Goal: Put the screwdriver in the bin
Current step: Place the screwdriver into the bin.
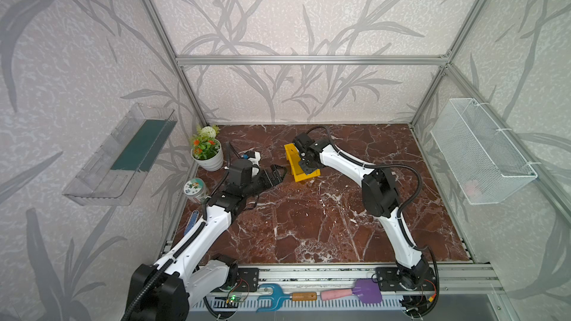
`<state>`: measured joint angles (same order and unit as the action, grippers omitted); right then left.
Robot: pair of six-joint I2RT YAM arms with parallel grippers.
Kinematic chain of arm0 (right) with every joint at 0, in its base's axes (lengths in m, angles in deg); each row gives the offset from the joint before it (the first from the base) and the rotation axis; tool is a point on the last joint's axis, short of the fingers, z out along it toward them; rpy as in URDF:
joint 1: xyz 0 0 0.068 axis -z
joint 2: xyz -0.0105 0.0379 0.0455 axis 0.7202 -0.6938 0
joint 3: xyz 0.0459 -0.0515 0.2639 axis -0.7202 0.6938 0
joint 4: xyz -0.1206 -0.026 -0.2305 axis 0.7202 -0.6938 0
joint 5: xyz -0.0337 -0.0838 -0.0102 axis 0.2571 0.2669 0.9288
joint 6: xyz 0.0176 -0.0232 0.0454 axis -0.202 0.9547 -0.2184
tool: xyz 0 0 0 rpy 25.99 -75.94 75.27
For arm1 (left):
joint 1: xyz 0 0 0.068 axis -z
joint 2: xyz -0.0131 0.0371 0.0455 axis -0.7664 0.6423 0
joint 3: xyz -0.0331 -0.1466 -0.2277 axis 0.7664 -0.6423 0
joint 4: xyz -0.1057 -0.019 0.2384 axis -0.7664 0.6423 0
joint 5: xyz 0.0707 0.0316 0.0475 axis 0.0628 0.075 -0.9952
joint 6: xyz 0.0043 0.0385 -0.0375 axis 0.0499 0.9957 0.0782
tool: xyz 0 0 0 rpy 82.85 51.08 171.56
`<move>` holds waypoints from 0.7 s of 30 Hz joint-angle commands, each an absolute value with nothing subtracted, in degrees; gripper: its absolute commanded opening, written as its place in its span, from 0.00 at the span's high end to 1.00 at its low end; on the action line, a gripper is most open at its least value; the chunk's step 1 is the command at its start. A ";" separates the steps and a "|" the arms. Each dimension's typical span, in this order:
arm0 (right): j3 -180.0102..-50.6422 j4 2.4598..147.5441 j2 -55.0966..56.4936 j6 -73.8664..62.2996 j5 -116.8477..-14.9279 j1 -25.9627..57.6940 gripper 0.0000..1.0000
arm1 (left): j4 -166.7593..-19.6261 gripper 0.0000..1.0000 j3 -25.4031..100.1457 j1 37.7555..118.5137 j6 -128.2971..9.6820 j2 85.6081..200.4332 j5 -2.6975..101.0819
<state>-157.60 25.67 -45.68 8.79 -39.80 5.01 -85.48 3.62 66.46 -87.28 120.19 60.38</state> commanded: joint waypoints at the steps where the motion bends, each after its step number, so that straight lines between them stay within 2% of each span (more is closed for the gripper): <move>1: -159.58 23.24 -47.74 10.02 -39.15 3.80 0.86 | -85.24 0.01 2.80 66.26 -87.51 119.71 58.96; 7: -160.96 22.47 -48.86 10.19 -38.92 3.53 0.77 | -85.23 0.01 1.89 66.21 -87.97 119.05 57.90; 18: -161.25 22.03 -46.96 10.22 -38.22 3.35 0.67 | -84.27 0.01 1.83 66.12 -87.61 118.17 54.77; 21: -161.74 22.20 -45.90 10.13 -38.59 3.35 0.57 | -85.35 0.01 1.87 66.14 -87.68 118.96 53.43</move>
